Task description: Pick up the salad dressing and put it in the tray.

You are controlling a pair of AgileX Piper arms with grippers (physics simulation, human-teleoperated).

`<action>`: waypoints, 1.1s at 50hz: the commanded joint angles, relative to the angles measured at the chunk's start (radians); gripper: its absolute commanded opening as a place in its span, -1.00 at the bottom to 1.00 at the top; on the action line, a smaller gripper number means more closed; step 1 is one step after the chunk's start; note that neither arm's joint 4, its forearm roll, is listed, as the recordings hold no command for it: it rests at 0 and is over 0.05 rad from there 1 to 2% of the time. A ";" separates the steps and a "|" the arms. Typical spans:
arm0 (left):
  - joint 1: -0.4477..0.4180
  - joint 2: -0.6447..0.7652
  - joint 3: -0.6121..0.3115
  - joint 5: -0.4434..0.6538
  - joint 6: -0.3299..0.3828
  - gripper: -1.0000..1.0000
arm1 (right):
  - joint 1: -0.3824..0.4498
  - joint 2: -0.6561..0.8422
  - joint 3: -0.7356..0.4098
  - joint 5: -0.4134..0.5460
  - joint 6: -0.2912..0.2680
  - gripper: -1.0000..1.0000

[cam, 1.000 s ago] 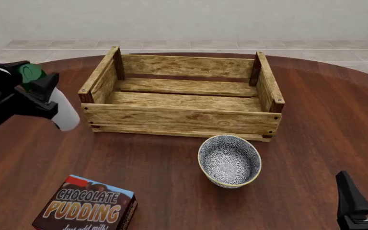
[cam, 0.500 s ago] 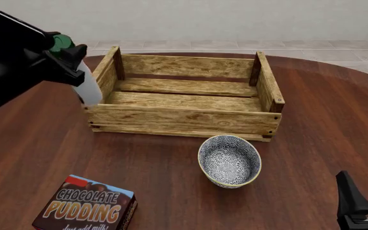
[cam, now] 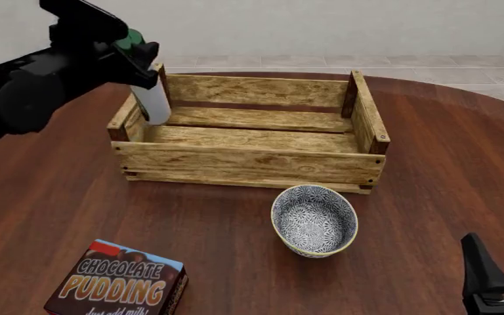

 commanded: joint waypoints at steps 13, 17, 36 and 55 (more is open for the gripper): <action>-0.023 0.215 -0.196 -0.025 -0.002 -1.00 | 0.014 0.000 0.003 -0.001 -0.013 1.00; -0.024 0.266 -0.223 -0.034 -0.018 -1.00 | 0.019 0.000 0.006 0.001 -0.018 1.00; -0.032 0.446 -0.384 -0.032 -0.022 -1.00 | 0.018 0.000 0.004 0.007 -0.011 1.00; -0.017 0.625 -0.549 -0.017 -0.080 -1.00 | 0.021 0.000 0.003 0.004 0.000 1.00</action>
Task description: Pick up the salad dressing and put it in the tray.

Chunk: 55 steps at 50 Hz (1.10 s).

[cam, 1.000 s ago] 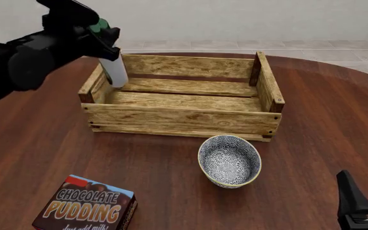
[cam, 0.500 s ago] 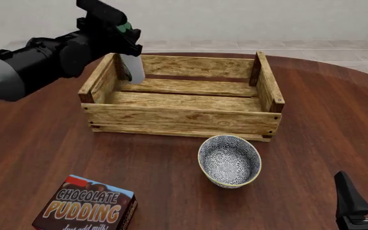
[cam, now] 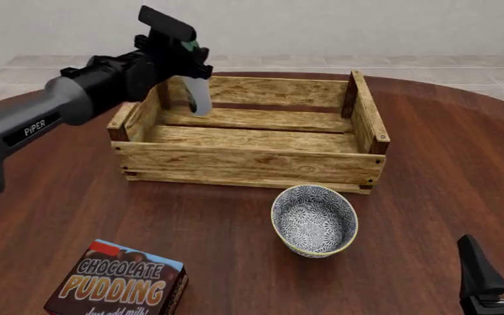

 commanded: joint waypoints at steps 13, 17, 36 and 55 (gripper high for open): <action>0.012 0.178 -0.180 0.028 -0.055 -1.00 | 0.001 0.000 -0.002 -0.004 0.006 1.00; 0.008 0.193 -0.195 0.037 -0.067 -1.00 | 0.002 0.000 -0.006 -0.001 0.009 1.00; 0.000 0.228 -0.196 0.026 -0.047 -1.00 | 0.002 0.000 -0.002 -0.008 0.011 1.00; 0.034 0.299 -0.279 0.073 -0.058 -1.00 | 0.007 0.000 -0.002 -0.011 0.008 1.00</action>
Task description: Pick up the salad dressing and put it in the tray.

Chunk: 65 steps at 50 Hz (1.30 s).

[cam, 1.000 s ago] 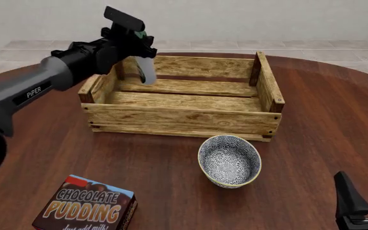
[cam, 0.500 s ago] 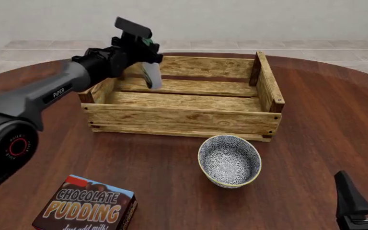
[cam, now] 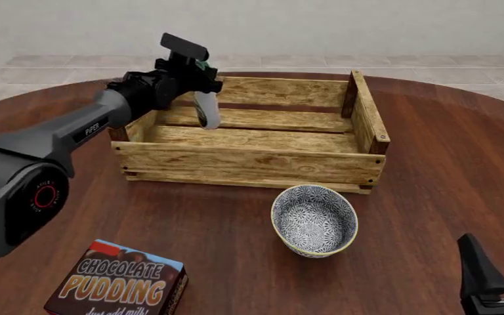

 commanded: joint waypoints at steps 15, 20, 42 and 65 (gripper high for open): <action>0.022 0.078 -0.091 0.044 -0.006 -1.00 | 0.001 0.000 -0.006 0.002 0.006 1.00; 0.022 0.084 -0.081 0.034 -0.002 -1.00 | -0.001 0.000 0.000 -0.005 0.008 1.00; 0.029 0.123 -0.079 0.022 0.013 -1.00 | -0.003 0.000 0.001 -0.008 0.014 1.00; 0.024 0.177 -0.105 0.030 0.002 -1.00 | -0.006 0.000 0.004 -0.015 0.019 1.00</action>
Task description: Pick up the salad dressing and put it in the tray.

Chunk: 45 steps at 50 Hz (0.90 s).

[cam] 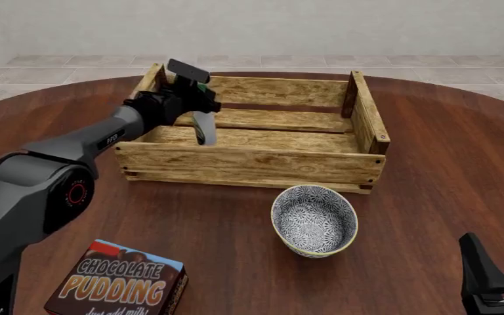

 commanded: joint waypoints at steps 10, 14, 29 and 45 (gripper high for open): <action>-0.005 0.035 -0.027 0.010 -0.006 -1.00 | -0.001 0.000 0.004 -0.006 0.002 1.00; -0.004 0.045 -0.037 0.017 -0.014 -1.00 | -0.002 0.000 0.004 -0.007 0.003 1.00; -0.009 0.062 -0.041 0.020 -0.020 -1.00 | -0.007 0.000 -0.001 -0.003 0.005 1.00; -0.011 0.082 -0.062 0.045 -0.034 -1.00 | -0.010 0.000 -0.008 0.003 0.008 1.00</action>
